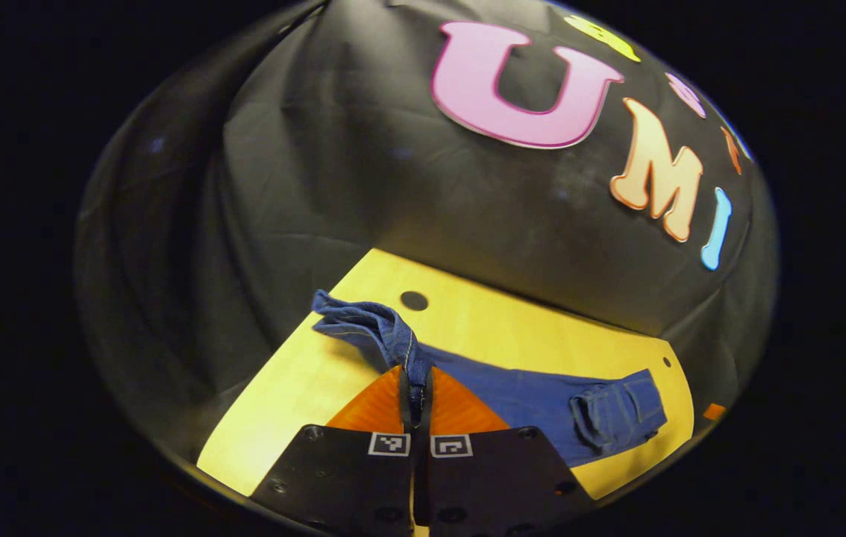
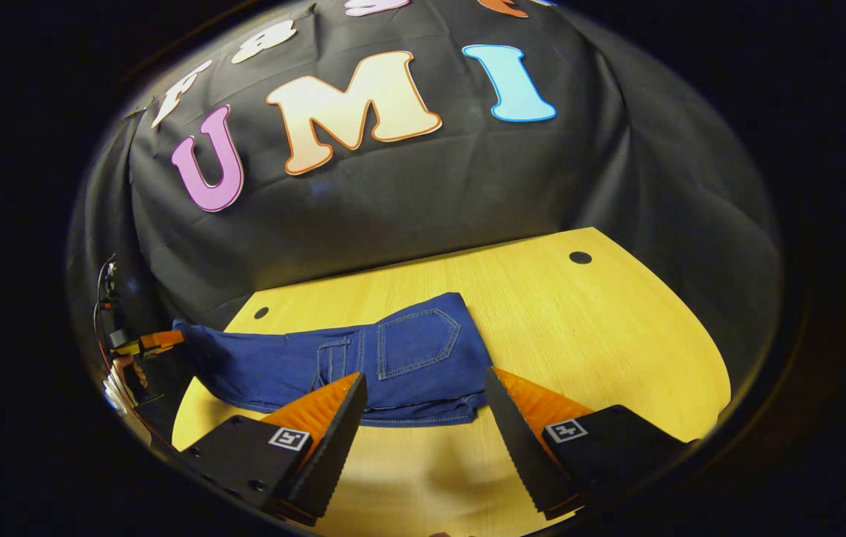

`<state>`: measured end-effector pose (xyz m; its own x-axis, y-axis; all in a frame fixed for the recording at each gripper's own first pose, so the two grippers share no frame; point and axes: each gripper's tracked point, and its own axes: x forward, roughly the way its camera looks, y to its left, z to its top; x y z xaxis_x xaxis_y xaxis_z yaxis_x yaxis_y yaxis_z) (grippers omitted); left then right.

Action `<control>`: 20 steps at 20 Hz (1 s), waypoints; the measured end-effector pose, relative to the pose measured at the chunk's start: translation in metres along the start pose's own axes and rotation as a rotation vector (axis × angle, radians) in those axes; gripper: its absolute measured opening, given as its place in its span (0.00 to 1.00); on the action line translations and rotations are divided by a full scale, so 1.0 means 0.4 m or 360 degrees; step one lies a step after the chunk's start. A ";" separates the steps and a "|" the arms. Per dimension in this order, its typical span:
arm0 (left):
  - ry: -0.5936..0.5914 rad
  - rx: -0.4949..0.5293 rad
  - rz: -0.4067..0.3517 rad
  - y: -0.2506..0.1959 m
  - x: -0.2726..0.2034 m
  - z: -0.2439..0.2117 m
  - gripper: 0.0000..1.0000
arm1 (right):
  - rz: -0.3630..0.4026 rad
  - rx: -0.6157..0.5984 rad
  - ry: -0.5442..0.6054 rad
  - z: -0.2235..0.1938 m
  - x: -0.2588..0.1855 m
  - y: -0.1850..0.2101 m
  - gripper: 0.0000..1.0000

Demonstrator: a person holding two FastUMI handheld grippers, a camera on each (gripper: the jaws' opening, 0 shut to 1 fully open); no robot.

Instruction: Grasp the waist and the cuffs of the jeans and fold them to make the two legs overlap; first hold the waist and fold one-third of the jeans toward the cuffs, then hold the cuffs and fold the remaining one-third in the same direction to finish folding.

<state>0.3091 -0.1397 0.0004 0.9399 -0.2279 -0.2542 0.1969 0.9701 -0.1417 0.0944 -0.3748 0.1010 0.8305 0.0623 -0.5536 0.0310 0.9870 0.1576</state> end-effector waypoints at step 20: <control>0.0181 0.0433 -0.0383 -1.002 0.053 -0.372 0.00 | 0.0105 -0.0090 0.0065 0.042 0.020 -0.373 0.98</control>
<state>0.2087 -0.5455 -0.0906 0.8238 -0.4450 -0.3513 0.4896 0.8708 0.0450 0.1056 -0.5239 0.0869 0.8062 0.1324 -0.5766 -0.0555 0.9872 0.1492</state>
